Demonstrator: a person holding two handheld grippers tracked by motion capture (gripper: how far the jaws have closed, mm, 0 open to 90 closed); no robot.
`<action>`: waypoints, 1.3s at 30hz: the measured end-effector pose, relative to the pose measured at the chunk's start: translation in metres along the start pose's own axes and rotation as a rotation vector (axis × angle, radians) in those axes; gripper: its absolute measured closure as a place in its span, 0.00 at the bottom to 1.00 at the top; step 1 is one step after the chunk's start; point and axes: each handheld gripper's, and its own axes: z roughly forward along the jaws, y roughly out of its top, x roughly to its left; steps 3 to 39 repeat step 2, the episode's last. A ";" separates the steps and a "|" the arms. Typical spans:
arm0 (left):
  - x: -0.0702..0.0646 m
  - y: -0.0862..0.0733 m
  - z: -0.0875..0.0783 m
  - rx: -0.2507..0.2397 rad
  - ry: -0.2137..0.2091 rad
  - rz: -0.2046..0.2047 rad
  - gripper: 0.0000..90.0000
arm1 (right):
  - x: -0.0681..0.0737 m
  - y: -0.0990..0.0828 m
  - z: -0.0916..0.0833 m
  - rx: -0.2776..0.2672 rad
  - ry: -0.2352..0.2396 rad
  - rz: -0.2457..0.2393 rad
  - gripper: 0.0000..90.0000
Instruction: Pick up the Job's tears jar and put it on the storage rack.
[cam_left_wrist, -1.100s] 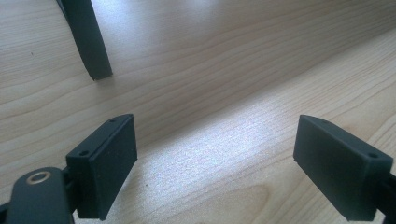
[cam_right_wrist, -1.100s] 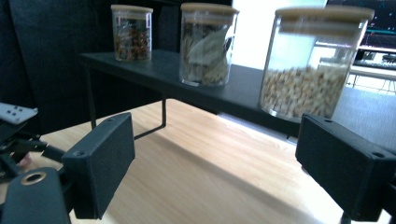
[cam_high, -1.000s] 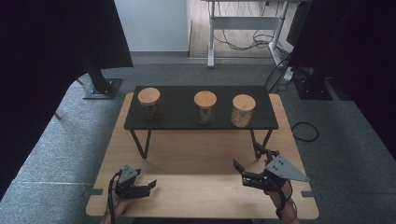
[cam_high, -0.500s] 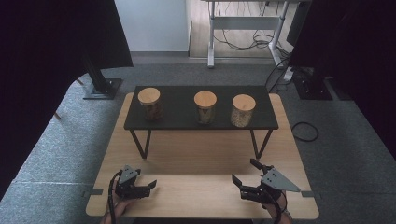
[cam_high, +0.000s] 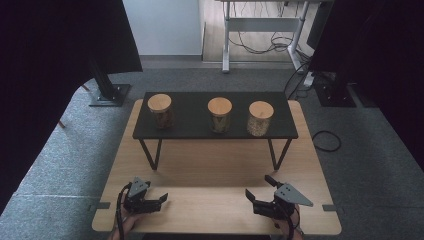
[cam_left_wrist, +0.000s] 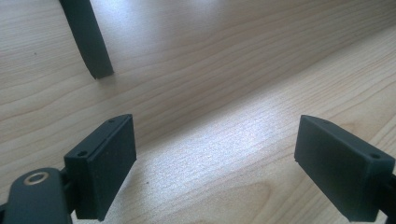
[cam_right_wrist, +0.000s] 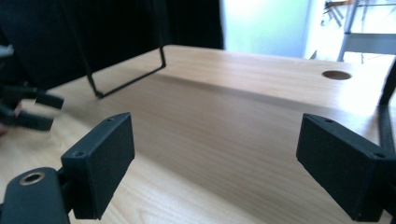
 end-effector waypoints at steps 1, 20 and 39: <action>0.000 0.000 0.000 0.001 0.004 0.000 0.13 | -0.001 0.000 -0.001 -0.009 -0.001 0.013 0.12; 0.000 0.000 0.000 0.003 0.006 0.002 0.14 | -0.002 0.001 -0.002 -0.016 -0.002 0.020 0.12; 0.000 0.000 0.000 0.003 0.006 0.002 0.14 | -0.002 0.001 -0.002 -0.016 -0.002 0.020 0.12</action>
